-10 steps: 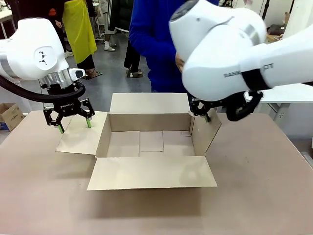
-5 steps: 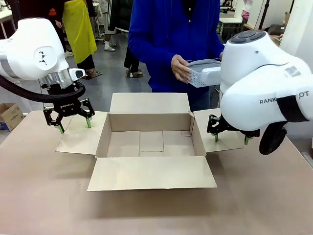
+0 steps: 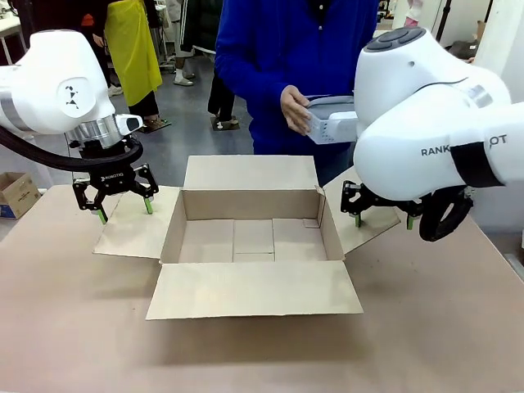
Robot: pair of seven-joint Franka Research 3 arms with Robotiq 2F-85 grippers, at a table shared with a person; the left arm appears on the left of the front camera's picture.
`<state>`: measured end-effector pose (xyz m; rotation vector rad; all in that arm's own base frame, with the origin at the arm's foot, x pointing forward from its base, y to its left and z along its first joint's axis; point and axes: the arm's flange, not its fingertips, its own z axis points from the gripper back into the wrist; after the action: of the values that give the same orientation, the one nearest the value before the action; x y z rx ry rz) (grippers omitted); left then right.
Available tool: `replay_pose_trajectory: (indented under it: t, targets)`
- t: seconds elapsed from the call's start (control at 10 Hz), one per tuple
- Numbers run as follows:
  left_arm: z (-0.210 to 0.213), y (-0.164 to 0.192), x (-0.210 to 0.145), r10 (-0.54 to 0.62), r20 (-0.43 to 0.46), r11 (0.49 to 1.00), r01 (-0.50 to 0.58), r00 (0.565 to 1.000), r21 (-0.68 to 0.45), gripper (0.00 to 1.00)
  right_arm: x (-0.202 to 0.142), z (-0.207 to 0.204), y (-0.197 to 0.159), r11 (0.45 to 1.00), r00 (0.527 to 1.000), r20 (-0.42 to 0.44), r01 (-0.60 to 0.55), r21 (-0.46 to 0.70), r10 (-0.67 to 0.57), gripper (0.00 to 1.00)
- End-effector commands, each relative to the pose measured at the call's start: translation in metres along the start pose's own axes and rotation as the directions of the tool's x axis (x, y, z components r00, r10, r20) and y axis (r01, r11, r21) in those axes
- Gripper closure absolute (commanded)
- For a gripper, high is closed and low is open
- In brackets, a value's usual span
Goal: Pack the gift set into the box.
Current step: Lift both hands away from the flaps of the Package Box.
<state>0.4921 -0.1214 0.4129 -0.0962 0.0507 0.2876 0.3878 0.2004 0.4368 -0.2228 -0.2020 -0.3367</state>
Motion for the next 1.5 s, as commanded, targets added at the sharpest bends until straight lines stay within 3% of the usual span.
replay_pose_trajectory:
  t: [0.0, 1.4]
  targets:
    - [0.0029, -0.0001, -0.0013, 0.012, 0.002, 1.0, -0.012, 1.0, 0.015, 0.0, 0.0042, -0.0018, -0.0008, 1.0, 1.0, 0.012, 0.011, -0.02, -0.011, 0.0]
    - [0.0029, -0.0001, -0.0013, 0.012, 0.002, 1.0, -0.012, 1.0, 0.015, 0.0, 0.0042, -0.0018, -0.0008, 1.0, 1.0, 0.012, 0.011, -0.02, -0.011, 0.0]
